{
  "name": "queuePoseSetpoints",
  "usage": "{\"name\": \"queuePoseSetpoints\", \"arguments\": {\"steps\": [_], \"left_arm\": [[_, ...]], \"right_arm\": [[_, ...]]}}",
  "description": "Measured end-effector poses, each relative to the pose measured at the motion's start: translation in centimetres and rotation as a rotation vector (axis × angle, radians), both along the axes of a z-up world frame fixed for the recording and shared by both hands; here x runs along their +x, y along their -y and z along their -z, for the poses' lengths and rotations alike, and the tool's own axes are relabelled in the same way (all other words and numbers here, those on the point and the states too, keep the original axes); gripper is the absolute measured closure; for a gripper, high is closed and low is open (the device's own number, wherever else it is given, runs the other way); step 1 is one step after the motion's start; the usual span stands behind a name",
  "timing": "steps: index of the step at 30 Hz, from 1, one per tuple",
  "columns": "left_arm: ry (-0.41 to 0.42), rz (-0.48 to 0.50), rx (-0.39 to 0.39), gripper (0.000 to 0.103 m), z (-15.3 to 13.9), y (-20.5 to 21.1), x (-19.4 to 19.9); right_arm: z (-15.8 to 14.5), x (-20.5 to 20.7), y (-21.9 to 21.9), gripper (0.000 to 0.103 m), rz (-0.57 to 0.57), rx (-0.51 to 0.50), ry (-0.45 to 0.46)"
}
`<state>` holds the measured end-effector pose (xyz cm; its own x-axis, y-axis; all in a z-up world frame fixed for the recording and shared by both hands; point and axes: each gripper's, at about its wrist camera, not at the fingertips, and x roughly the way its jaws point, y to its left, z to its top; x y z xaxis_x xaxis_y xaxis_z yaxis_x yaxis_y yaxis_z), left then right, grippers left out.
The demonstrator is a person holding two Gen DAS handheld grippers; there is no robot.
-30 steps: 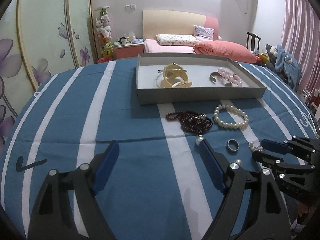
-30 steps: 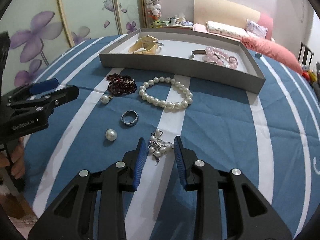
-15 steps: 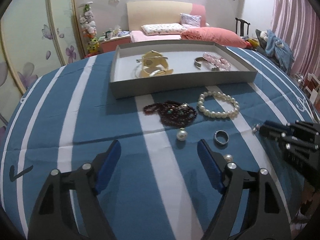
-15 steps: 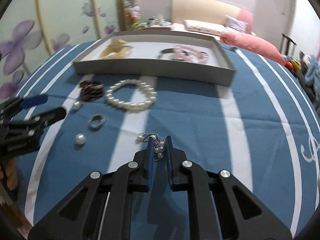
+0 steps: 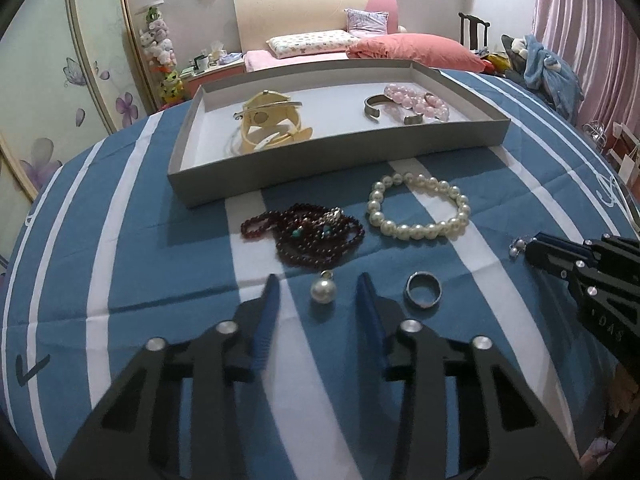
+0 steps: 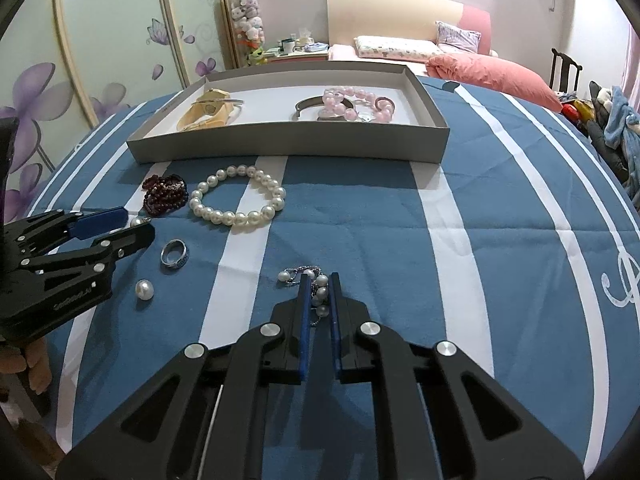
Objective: Organize jewelry
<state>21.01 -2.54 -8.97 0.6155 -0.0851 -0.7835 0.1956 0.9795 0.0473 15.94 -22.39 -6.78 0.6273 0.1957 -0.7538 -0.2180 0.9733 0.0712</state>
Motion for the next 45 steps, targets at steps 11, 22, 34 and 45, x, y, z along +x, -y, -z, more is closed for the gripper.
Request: {"name": "queuePoseSetpoints", "arguments": {"steps": [11,22,34,45], "left_arm": [[0.009,-0.035,-0.015,0.089,-0.3,-1.7,-0.8],[0.031,-0.082,-0.030,0.089,-0.8,-4.1,-1.9],[0.044,-0.094,-0.059,0.089,-1.3,-4.4,-2.3],[0.067,-0.092,-0.076,0.089,-2.0,-4.2,-3.1]], "right_arm": [[-0.1,-0.3,0.5,0.073,-0.014,0.031,-0.008],[0.0,-0.1,-0.8,0.091,-0.030,-0.045,0.005],[-2.5,-1.1,0.6,0.095,-0.020,0.036,0.119],[-4.1,-1.7,0.6,0.095,-0.030,0.084,0.180]]}}
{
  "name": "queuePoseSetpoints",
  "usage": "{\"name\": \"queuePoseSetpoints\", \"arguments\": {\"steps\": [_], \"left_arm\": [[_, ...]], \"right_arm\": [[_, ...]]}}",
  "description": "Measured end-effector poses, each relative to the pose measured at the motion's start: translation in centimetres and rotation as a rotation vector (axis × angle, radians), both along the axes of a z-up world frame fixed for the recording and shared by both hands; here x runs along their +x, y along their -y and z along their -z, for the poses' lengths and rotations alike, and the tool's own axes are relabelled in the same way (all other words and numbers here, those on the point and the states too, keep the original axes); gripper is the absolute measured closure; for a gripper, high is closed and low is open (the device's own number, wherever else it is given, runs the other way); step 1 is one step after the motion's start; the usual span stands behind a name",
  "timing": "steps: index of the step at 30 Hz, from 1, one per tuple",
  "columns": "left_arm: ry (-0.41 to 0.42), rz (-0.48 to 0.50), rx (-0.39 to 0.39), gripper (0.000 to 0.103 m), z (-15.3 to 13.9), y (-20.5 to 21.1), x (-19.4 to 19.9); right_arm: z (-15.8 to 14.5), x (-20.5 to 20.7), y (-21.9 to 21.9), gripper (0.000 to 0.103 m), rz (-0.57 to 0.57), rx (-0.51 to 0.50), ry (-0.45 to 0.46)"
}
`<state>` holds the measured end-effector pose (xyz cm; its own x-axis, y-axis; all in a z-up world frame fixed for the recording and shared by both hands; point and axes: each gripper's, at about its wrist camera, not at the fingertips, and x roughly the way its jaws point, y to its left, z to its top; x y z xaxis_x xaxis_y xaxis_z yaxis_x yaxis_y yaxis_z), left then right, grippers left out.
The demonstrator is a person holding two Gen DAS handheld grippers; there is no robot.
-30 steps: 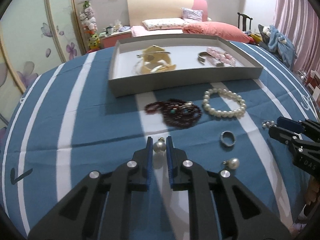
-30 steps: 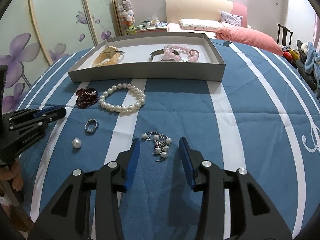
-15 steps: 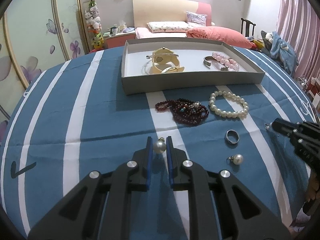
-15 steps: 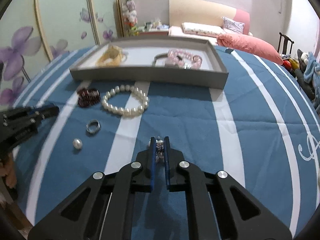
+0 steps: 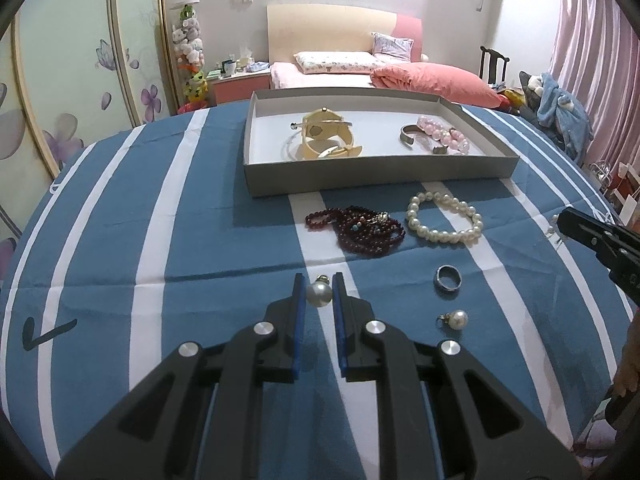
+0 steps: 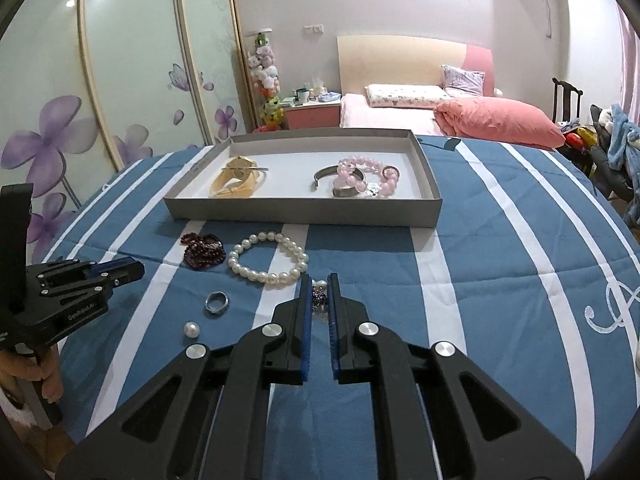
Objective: Organize jewelry
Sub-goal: 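Carry the pearl stud and earring cluster over the grey tray with both tools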
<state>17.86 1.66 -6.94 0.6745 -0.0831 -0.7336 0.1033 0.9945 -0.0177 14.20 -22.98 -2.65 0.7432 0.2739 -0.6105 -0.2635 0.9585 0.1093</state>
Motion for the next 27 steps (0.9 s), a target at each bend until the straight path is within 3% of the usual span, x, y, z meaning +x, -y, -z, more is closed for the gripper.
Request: {"name": "queuePoseSetpoints", "arguments": {"steps": [11,27], "left_arm": [[0.069,-0.006,-0.017,0.089,-1.9,0.4,-0.6],[0.341,-0.030,-0.035,0.089,-8.5,1.2,-0.9]], "right_arm": [[-1.8,0.0,0.0,0.095,0.003,0.033,0.080],[-7.0,0.7,0.0,0.095,0.023,0.075,0.298]]}}
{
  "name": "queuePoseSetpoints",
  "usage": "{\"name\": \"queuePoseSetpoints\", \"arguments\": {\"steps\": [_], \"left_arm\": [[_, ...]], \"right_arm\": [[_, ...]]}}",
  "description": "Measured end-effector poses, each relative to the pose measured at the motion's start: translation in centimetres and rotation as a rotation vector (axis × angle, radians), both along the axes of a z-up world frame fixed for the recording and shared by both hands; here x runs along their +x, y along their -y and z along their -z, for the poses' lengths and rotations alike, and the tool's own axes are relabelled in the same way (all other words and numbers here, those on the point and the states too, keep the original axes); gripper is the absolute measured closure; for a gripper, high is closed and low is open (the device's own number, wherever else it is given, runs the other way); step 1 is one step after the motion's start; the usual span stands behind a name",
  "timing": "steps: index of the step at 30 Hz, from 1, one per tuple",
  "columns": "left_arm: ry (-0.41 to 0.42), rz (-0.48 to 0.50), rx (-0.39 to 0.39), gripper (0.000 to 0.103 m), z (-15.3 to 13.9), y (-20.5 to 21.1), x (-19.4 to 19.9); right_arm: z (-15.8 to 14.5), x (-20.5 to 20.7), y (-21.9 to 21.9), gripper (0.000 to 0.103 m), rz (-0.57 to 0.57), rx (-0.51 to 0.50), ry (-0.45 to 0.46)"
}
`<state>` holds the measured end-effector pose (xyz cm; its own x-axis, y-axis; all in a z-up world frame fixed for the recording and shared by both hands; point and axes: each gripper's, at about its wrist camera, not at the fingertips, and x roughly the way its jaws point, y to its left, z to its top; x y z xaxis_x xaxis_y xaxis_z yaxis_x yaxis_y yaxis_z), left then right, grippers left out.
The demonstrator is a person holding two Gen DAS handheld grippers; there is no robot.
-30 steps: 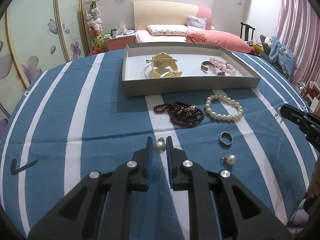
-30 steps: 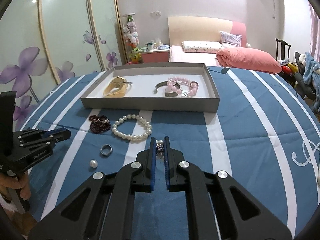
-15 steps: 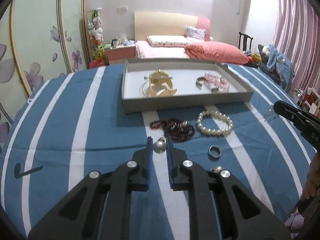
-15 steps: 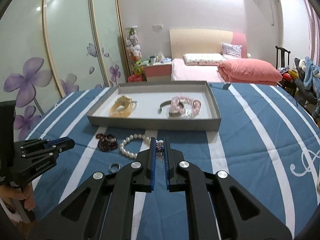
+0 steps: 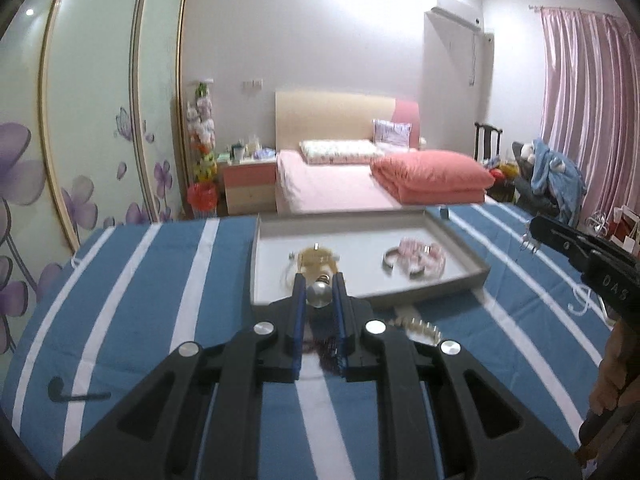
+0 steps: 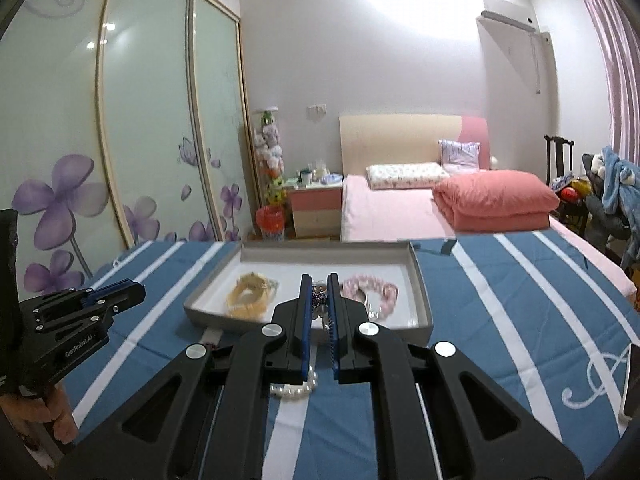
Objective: Organize jewelry
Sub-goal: 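Carry the pearl stud and earring cluster over the grey tray with both tools, then open both tools to drop the stud and earrings into the tray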
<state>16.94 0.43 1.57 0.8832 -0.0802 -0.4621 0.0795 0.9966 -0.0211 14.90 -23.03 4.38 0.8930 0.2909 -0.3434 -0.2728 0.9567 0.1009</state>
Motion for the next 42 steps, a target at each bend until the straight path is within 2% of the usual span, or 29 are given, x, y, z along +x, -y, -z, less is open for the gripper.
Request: {"name": "queuePoseSetpoints", "arguments": {"steps": [11,19,26,37,42], "left_arm": [[0.106,-0.016,-0.016,0.089,-3.0,0.6,2.4],[0.147,-0.004,-0.012,0.089,-3.8,1.6,4.6],[0.135,0.000,-0.008,0.089,-3.0,2.2,7.4],[0.093,-0.020,-0.014,0.089,-0.2,1.9,12.7],[0.074,-0.018,-0.015,0.089,0.9,1.6,14.2]], "right_arm": [[-2.2,1.7,-0.5,0.095,0.001,0.016,0.088],[-2.8,3.8,-1.1,0.095,-0.002,0.019,0.124],[-1.8,6.6,-1.5,0.095,0.006,0.006,0.098],[1.3,12.4,-2.0,0.095,0.032,0.023,0.021],[2.2,13.7,-2.5,0.095,0.026,0.012,-0.007]]}}
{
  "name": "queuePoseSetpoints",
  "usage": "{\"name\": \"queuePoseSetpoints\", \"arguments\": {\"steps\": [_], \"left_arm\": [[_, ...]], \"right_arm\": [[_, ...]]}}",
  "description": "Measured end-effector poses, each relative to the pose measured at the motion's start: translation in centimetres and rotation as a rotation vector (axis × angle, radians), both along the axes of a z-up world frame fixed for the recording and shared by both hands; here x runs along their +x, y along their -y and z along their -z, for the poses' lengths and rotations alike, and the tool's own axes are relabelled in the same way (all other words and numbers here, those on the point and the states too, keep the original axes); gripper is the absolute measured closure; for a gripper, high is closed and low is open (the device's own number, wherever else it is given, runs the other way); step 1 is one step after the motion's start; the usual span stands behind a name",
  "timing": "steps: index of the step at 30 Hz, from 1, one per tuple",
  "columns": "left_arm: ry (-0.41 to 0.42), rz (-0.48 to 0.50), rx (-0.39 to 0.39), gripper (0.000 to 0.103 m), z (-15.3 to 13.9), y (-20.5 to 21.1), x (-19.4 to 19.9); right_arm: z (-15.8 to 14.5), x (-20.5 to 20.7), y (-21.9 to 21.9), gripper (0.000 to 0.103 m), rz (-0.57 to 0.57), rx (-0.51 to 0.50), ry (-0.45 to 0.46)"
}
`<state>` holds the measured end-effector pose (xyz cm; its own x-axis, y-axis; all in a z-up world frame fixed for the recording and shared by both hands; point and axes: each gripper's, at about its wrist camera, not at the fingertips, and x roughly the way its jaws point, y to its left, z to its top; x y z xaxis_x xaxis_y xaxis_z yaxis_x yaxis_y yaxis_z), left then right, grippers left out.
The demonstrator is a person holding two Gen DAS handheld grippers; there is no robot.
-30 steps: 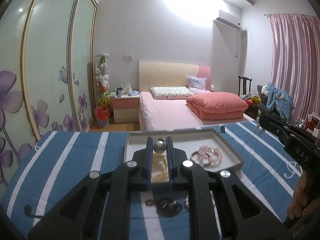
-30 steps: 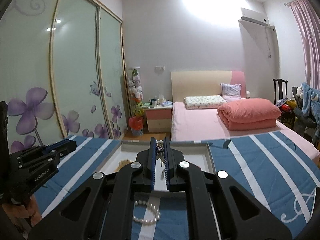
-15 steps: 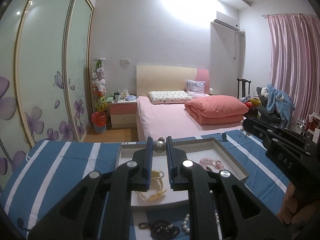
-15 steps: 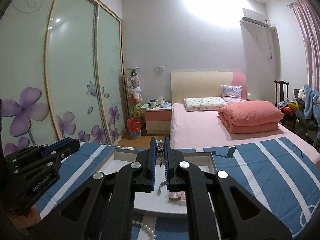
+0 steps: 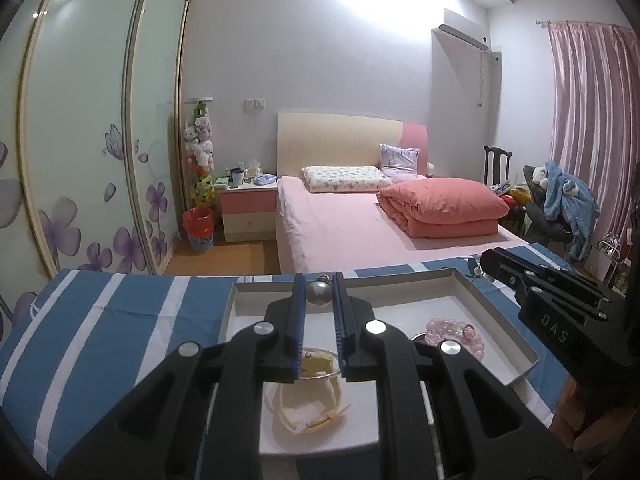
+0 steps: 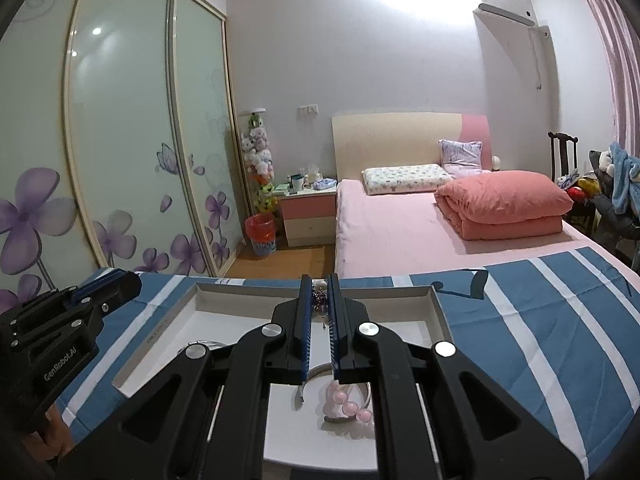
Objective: Organize jewelry
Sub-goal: 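Open both tools to drop the stud and earrings into the tray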
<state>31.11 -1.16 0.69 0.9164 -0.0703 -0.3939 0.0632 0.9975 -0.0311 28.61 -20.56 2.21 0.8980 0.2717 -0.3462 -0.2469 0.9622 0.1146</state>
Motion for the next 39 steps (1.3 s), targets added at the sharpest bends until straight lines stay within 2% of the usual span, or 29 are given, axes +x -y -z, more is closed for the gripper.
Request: {"name": "queuePoseSetpoints", "arguments": {"steps": [10,11,14,15,21,23,25,26,35,39], "left_arm": [[-0.062,0.009,-0.018,0.089,1.9,-0.5,2.2],[-0.064,0.009,-0.017,0.089,1.9,-0.5,2.3],[-0.067,0.012,-0.017,0.089,2.1,-0.4,2.2],[-0.067,0.014,-0.015,0.089,2.1,-0.3,2.2],[-0.077,0.023,-0.009,0.089,2.3,0.2,2.6],[-0.084,0.023,-0.011,0.087,2.5,0.3,2.8],[-0.091,0.021,-0.016,0.077,2.7,0.3,3.0],[-0.092,0.018,-0.017,0.076,2.8,0.3,3.0],[-0.094,-0.005,-0.032,0.076,2.5,-0.5,2.7],[-0.092,-0.008,-0.038,0.071,2.0,-1.1,1.4]], "right_arm": [[2.0,1.9,-0.9,0.093,-0.050,-0.006,-0.083],[2.1,1.9,-0.9,0.091,-0.055,-0.005,-0.090],[2.0,1.8,-0.7,0.073,-0.051,0.005,-0.091],[1.9,1.8,-0.5,0.071,-0.044,0.011,-0.087],[1.7,1.9,0.3,0.071,-0.029,0.033,-0.088],[1.7,2.1,0.3,0.071,-0.027,0.034,-0.091],[1.9,2.1,0.4,0.071,-0.027,0.033,-0.094],[1.9,2.2,0.4,0.071,-0.027,0.032,-0.094],[1.9,2.2,0.6,0.071,-0.022,0.030,-0.096],[1.9,1.6,0.6,0.071,-0.030,0.027,-0.112]]}}
